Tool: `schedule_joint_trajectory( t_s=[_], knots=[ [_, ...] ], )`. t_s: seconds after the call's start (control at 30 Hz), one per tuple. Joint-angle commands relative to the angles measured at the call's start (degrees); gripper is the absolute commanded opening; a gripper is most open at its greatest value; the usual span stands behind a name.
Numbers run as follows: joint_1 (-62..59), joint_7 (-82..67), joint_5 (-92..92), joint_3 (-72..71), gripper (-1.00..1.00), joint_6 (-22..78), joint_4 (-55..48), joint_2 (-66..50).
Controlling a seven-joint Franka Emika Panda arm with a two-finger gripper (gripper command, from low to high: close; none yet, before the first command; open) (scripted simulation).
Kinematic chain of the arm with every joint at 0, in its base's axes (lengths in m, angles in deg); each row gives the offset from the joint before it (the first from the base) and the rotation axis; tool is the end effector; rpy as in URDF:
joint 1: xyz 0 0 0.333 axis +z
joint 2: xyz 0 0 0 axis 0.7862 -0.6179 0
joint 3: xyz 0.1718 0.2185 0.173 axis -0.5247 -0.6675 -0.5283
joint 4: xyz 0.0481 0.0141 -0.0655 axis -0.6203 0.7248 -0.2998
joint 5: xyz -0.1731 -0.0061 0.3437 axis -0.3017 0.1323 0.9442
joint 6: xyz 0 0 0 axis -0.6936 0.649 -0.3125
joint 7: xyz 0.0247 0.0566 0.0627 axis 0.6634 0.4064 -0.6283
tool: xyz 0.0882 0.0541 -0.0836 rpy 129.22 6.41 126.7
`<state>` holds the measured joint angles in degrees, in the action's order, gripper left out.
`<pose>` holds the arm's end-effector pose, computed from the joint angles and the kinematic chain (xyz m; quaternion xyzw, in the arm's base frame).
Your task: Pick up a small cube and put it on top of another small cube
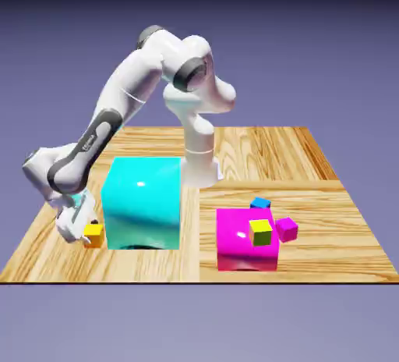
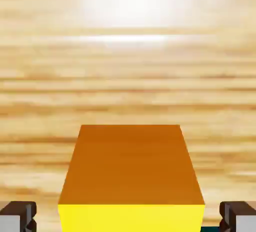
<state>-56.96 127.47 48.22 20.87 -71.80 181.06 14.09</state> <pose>0.3911 -0.3521 0.1057 -0.3655 0.8986 0.2235 0.0948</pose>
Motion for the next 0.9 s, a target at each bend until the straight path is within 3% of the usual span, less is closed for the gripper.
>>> schedule_joint_trajectory(
  t_s=[0.0,0.1,0.53,0.87],
  knots=[
    [0.32,1.27,-2.39,1.84,-1.00,2.06,-0.55,2.07],
    [-1.82,1.03,-5.48,2.86,-1.00,5.14,-1.75,7.32],
    [-18.11,-12.93,0.48,-23.97,-1.00,-4.35,5.93,32.22],
    [0.52,3.77,-3.77,-35.26,-1.00,-14.14,25.06,47.34]
  ],
)
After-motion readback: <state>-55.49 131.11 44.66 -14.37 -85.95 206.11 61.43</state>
